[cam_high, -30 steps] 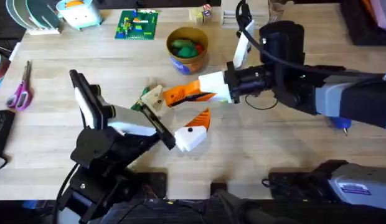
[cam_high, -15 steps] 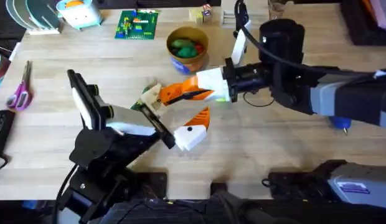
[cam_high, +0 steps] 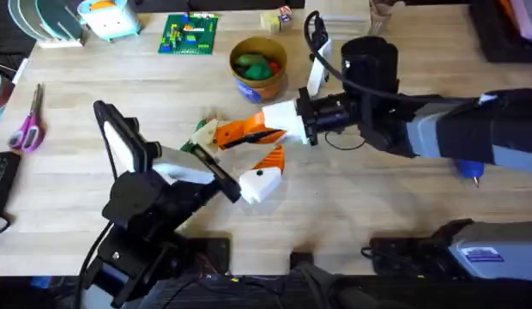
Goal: Pick up the gripper from the table and insert it into the empty holder that is missing its gripper. Then pick up a screw, insert it into the mounting hole, and use the screwdriver to tighten it. Finally, clean up the table by picking up the vegetable and placing it into the bucket.
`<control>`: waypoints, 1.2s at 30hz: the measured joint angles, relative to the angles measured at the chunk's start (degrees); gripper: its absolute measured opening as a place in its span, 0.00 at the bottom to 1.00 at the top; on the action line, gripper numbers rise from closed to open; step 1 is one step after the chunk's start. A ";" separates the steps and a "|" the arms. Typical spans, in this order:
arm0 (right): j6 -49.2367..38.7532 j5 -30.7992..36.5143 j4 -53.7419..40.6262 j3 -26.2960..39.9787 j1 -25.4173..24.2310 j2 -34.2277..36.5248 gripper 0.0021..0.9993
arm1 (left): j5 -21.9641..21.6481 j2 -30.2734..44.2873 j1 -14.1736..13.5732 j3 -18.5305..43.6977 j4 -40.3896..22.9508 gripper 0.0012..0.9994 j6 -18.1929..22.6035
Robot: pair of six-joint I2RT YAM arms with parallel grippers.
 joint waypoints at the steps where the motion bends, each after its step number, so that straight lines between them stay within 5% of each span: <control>1: 0.18 0.02 0.34 0.00 0.00 0.06 0.01 | 0.03 -0.02 0.09 0.00 0.04 0.99 0.00; 24: 2.56 -2.21 0.32 0.00 -0.50 0.11 0.01 | 4.22 -0.02 1.06 0.00 0.17 0.99 0.26; 36: 0.66 -7.69 0.73 0.22 -2.12 3.37 0.01 | 11.93 0.00 0.45 -0.07 0.38 0.99 2.56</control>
